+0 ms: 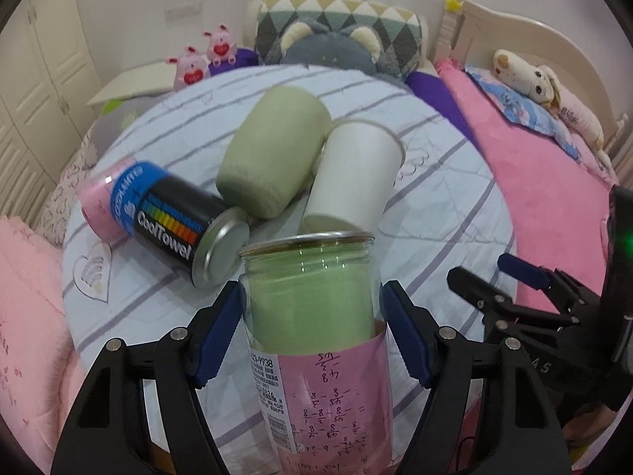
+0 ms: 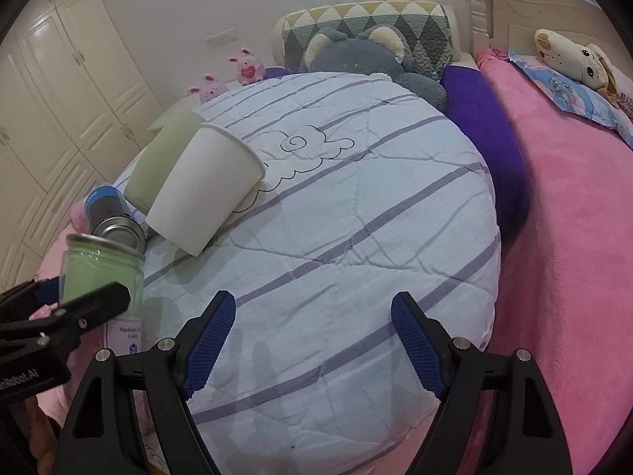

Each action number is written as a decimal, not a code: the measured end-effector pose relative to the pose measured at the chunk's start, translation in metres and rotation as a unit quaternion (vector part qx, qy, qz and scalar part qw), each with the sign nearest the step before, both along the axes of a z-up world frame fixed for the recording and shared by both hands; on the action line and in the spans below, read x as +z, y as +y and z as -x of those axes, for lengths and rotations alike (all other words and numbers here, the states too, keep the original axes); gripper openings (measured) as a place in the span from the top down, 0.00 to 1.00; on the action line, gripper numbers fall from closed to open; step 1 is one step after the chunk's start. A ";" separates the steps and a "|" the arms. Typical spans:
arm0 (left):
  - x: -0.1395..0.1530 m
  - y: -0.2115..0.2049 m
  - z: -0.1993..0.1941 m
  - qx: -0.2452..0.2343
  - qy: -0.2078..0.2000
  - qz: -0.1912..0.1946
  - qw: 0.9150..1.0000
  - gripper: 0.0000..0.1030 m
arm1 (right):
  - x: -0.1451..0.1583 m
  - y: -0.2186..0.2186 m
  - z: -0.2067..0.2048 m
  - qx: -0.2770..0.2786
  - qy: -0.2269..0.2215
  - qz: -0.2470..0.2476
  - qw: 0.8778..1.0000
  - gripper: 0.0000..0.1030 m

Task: Flip cup upright
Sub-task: 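Rotate the canister open end up with the left gripper and lower it onto the bed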

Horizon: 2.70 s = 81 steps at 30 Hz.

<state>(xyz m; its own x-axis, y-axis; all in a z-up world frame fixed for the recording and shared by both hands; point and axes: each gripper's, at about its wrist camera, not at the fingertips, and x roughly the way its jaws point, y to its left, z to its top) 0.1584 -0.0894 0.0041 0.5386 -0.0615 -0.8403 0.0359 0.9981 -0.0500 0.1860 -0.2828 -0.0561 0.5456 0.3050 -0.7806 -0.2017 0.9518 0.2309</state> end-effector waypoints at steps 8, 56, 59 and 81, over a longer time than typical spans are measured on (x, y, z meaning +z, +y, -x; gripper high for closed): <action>0.026 -0.002 0.003 -0.008 -0.043 -0.003 0.999 0.29 | 0.017 0.001 0.003 -0.006 -0.019 -0.001 1.000 0.20; -0.004 0.017 -0.046 0.017 0.005 0.045 0.999 0.25 | 0.011 0.008 -0.004 -0.008 0.007 0.006 1.000 0.20; 0.007 0.018 -0.041 0.016 -0.015 0.032 0.999 0.26 | 0.014 0.008 -0.001 -0.009 0.002 0.005 1.000 0.20; 0.016 0.002 -0.006 -0.012 -0.069 -0.023 0.997 0.18 | 0.016 0.008 0.011 -0.016 0.003 0.010 1.000 0.20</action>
